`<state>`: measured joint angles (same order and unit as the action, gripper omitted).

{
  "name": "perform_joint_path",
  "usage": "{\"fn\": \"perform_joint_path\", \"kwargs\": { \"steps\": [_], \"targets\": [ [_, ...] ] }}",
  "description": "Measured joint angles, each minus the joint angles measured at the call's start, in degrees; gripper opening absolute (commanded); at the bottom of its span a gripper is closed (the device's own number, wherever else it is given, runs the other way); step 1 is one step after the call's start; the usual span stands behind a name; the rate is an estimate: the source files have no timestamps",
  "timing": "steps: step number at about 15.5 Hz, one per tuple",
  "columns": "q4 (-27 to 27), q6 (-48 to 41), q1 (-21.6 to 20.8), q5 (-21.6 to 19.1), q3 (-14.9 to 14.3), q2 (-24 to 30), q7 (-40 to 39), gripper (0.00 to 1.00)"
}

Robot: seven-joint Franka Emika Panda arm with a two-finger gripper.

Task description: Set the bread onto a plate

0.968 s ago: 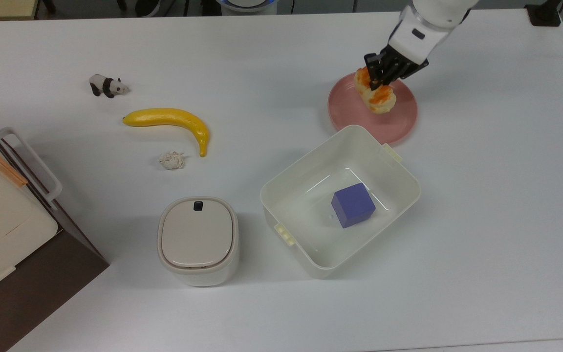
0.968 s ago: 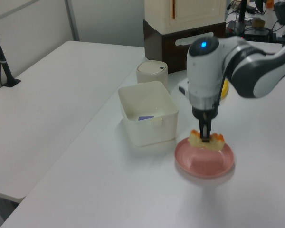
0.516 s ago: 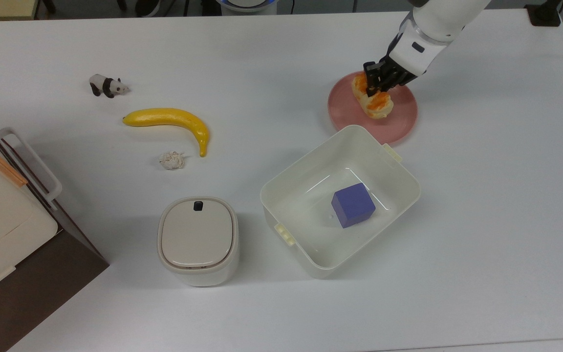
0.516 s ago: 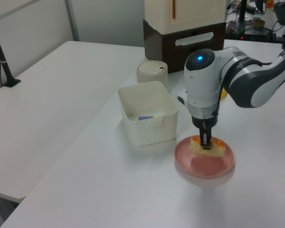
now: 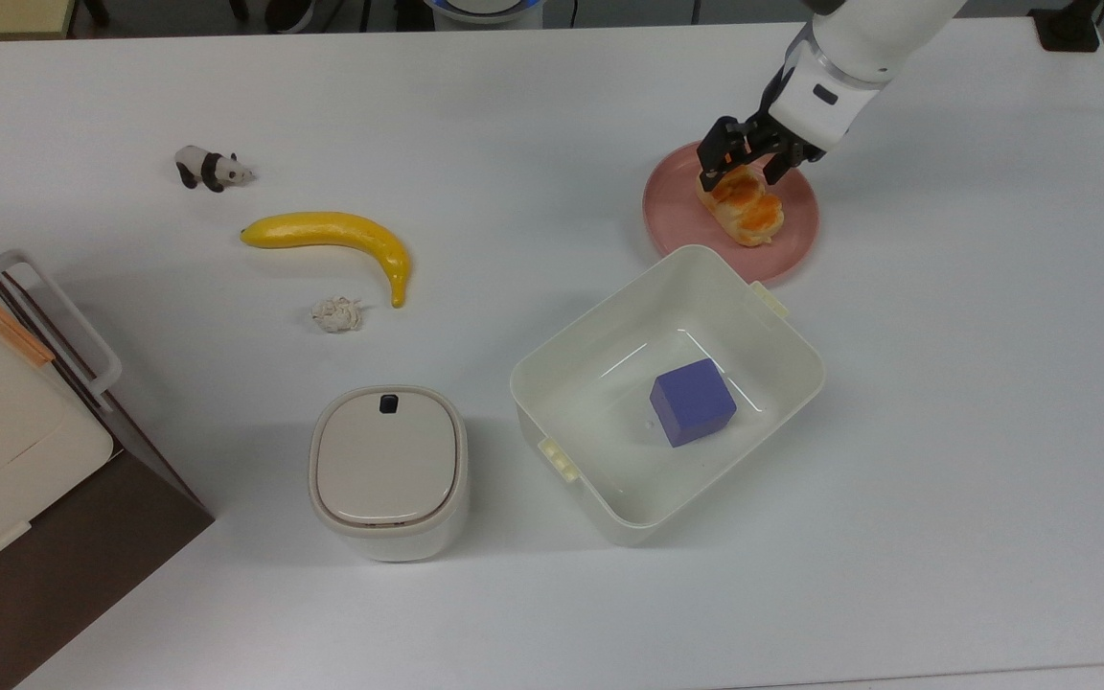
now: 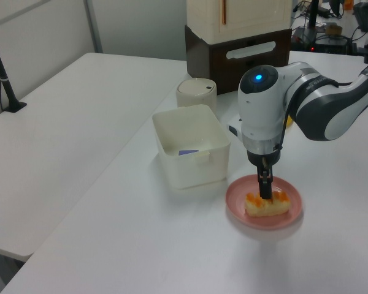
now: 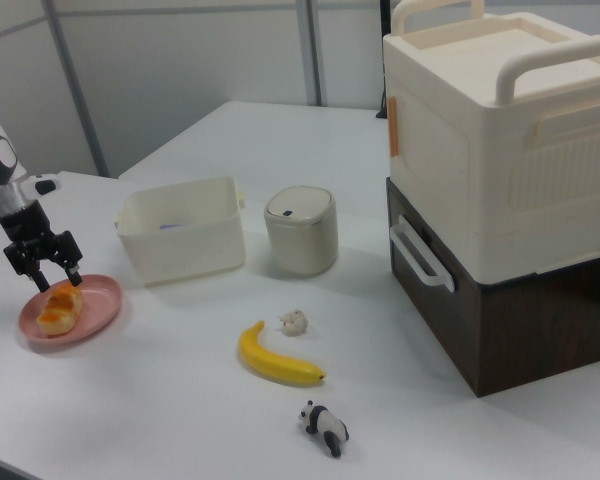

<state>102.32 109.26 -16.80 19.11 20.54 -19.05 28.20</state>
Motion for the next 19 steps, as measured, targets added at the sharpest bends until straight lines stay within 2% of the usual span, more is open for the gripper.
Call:
{"fn": "perform_joint_path", "kwargs": {
  "steps": [2, 4, 7, 13, 14, 16, 19],
  "targets": [
    [-1.3, -1.2, 0.8, 0.0, 0.0, 0.7, -2.6, 0.85],
    [-3.9, -4.5, 3.4, -1.9, -0.1, 2.1, -7.7, 0.86],
    [-7.4, -10.0, 10.5, -5.9, -0.3, 5.5, -17.7, 0.88],
    [-13.7, -16.9, 22.5, -9.4, -0.7, 7.6, -31.7, 0.88],
    [-14.9, -18.0, 24.1, -9.7, -0.7, 7.6, -33.7, 0.89],
    [-17.7, -20.5, 27.2, -10.0, -0.9, 7.6, -37.5, 1.00],
    [-20.8, -21.9, 31.1, -12.8, -1.6, 7.5, -38.9, 1.00]
  ]
}}
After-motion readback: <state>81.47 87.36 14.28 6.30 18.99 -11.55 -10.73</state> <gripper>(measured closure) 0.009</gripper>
